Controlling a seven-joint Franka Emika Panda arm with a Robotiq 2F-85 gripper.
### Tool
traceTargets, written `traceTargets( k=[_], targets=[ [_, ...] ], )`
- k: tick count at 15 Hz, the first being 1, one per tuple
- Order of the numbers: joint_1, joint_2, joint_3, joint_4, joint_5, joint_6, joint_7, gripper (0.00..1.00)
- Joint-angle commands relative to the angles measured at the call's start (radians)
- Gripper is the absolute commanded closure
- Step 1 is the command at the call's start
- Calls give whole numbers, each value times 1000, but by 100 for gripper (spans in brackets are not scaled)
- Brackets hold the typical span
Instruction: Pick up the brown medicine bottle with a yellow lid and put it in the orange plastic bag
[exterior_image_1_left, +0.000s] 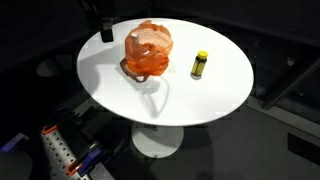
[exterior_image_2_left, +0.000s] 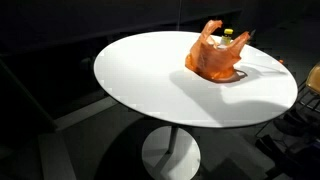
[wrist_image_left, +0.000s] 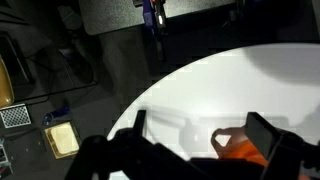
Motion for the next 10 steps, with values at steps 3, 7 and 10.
traceTargets(
  k=[3,7,10],
  targets=[
    [5,14,-11,22,-14,-12,14,0],
    [-5,55,-11,97,-38,-30,27,0],
    [-8,108,-13,184,-67,-51,33,0]
  ],
)
